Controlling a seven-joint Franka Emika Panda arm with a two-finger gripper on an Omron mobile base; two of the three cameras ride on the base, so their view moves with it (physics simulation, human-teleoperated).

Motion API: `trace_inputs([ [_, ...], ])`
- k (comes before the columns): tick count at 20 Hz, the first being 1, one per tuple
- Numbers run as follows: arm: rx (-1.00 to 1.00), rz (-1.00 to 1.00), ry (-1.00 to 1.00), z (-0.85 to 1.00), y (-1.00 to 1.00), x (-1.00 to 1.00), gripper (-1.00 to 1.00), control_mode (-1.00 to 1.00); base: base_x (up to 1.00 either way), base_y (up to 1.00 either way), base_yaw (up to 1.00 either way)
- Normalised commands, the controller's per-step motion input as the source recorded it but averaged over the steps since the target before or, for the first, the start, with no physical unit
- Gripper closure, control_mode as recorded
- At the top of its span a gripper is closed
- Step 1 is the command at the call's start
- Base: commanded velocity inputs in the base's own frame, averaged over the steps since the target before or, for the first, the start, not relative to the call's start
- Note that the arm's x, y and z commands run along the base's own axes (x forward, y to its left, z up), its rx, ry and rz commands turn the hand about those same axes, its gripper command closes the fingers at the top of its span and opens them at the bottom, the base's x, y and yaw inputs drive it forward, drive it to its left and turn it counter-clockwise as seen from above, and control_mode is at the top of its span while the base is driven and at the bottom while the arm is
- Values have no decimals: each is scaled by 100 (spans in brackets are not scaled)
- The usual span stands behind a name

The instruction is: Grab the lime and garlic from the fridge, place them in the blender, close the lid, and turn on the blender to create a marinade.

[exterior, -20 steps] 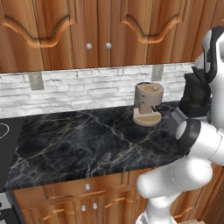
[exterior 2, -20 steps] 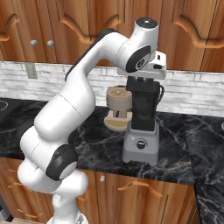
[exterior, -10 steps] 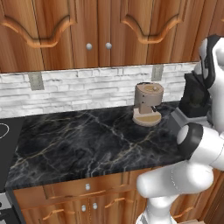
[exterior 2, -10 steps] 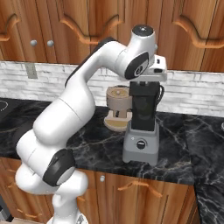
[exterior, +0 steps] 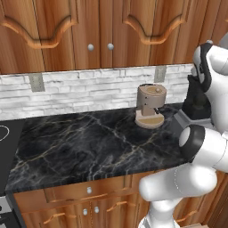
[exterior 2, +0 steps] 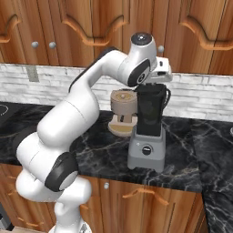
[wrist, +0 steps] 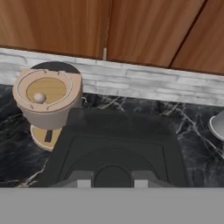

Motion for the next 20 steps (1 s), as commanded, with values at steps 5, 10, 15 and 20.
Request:
trace_inputs([
  [5, 0, 0, -10, -3, -7, 0, 100, -100, 0, 0, 0],
  [10, 0, 0, -10, -24, -11, 0, 100, -100, 0, 0, 0],
  [15, 0, 0, -8, -30, 0, 0, 100, -100, 0, 0, 0],
  [20, 0, 2, -11, -23, 0, -4, 100, -100, 0, 0, 0],
])
